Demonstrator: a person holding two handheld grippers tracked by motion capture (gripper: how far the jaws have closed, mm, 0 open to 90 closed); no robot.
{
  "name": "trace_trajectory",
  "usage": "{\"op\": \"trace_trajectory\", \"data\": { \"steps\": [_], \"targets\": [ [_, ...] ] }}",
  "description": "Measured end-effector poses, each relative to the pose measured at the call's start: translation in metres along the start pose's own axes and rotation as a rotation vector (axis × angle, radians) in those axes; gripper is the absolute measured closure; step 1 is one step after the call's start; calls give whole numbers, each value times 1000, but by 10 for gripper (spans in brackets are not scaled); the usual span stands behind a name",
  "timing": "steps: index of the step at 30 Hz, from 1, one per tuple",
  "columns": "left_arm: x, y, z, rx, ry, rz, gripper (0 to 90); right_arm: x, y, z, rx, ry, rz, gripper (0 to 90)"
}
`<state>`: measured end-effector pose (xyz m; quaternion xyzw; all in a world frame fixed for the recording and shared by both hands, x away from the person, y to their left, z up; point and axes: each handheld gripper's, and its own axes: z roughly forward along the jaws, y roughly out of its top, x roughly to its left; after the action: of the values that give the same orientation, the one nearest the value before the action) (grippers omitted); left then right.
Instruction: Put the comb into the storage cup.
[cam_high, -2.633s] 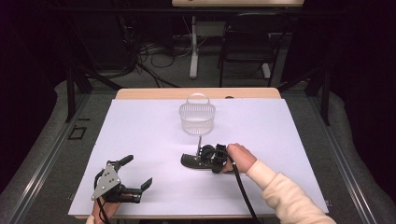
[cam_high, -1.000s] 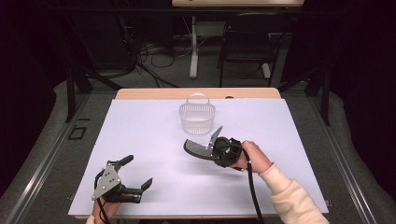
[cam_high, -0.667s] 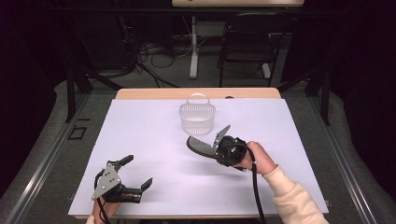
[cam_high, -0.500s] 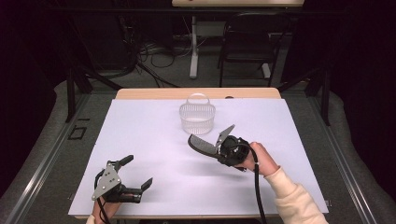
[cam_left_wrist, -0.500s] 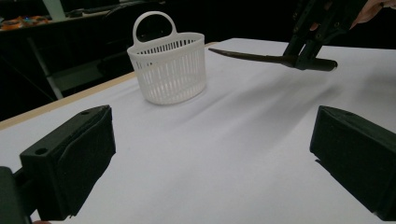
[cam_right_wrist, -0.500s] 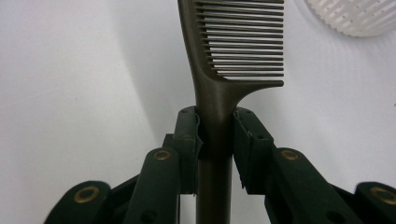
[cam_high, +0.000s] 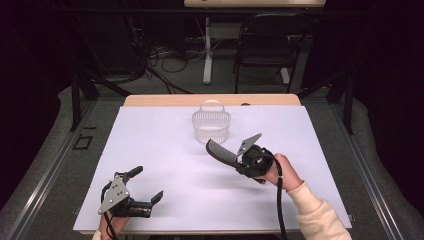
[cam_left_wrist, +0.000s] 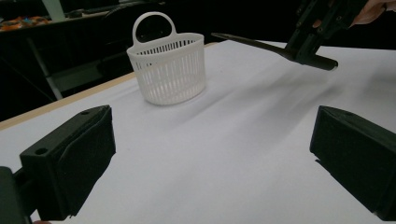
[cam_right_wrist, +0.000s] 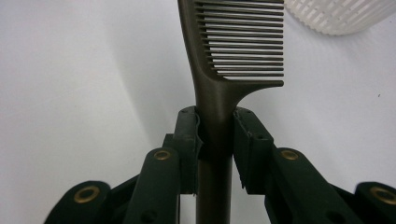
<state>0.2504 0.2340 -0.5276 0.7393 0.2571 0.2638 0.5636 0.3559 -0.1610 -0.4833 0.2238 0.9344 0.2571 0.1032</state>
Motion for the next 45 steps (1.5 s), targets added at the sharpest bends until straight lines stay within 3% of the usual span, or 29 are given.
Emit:
{"op": "trace_trajectory", "data": {
  "steps": [45],
  "targets": [
    [0, 0, 0, 1, 2, 4, 1, -15, -11, -19, -102, -72, 96, 726]
  ]
}}
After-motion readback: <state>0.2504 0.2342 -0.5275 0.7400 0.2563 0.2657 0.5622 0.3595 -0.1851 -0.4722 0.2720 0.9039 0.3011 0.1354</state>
